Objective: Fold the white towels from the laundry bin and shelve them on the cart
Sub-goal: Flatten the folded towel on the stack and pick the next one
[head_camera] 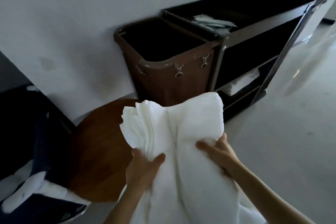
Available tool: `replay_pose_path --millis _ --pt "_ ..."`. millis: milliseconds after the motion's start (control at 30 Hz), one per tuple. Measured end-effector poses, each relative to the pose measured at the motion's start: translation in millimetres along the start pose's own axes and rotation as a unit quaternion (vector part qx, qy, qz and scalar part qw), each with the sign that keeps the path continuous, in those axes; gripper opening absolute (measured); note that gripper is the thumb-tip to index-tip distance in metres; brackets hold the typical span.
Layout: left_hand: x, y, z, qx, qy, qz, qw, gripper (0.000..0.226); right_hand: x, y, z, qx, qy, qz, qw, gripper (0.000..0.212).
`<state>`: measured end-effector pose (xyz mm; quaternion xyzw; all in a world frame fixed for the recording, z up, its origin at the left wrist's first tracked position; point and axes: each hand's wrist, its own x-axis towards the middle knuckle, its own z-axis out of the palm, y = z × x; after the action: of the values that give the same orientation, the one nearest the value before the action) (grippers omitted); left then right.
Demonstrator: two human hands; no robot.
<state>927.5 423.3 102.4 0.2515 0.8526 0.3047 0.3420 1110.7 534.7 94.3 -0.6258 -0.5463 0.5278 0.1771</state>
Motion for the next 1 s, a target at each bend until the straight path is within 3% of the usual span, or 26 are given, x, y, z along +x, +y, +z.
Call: replay_pose_path --millis 133,367,567,700,1000 --pt "-35.4 38.1 84.4 -0.040 -0.020 -0.007 0.999 0.078 4.5 27.4 -94.1 -0.017 0.030 -0.027 0.999 0.058" --pt "-62.8 124.1 198.7 -0.050 -0.051 0.053 0.996 0.077 29.2 61.6 -232.2 0.004 0.098 -0.015 0.995 0.062" --pt "-33.9 190.5 260.6 -0.011 -0.046 0.092 0.995 0.072 87.3 71.5 -292.6 0.057 0.117 -0.003 0.992 0.066" --pt "3.5 239.1 306.6 -0.020 -0.051 0.085 0.995 0.075 157.3 63.3 -333.9 0.051 0.126 -0.012 0.991 0.054" --pt "90.6 348.4 362.3 -0.036 -0.028 0.050 0.998 0.086 304.8 4.8 -407.5 0.040 0.093 -0.030 0.994 0.059"
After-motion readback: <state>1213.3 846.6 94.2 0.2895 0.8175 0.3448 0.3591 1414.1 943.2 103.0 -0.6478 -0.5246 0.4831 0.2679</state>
